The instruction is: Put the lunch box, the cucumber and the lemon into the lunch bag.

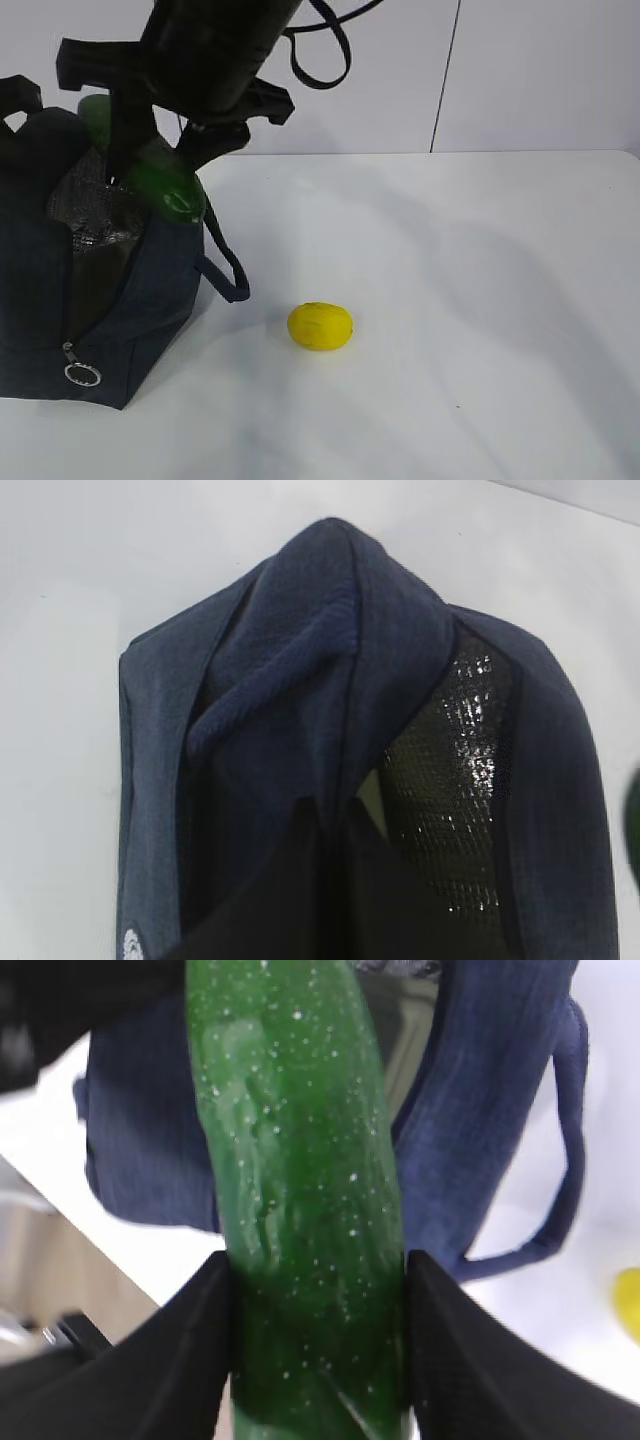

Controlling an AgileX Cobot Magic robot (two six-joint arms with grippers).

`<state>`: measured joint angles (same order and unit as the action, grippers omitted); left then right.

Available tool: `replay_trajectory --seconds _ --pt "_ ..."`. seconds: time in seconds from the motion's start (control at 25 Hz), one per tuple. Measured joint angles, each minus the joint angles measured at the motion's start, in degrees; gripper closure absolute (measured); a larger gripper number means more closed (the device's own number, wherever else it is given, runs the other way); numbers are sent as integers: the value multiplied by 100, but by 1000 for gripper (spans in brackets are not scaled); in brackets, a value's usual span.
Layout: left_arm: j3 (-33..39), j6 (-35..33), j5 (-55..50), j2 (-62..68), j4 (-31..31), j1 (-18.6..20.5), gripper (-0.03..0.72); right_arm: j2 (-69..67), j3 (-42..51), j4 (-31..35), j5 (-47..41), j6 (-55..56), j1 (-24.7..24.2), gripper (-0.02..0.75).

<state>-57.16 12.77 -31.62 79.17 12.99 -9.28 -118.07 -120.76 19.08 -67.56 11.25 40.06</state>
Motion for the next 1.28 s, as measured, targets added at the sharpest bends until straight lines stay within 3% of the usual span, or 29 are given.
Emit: replay_trajectory --seconds 0.52,1.16,1.28 --pt "0 0 0 0 21 0 695 -477 0 55 1302 1301 121 350" --pt "0 0 10 0 43 0 695 -1120 5 -391 1720 1703 322 349" --pt "0 0 10 0 43 0 695 -1186 5 -343 1774 1703 322 299"
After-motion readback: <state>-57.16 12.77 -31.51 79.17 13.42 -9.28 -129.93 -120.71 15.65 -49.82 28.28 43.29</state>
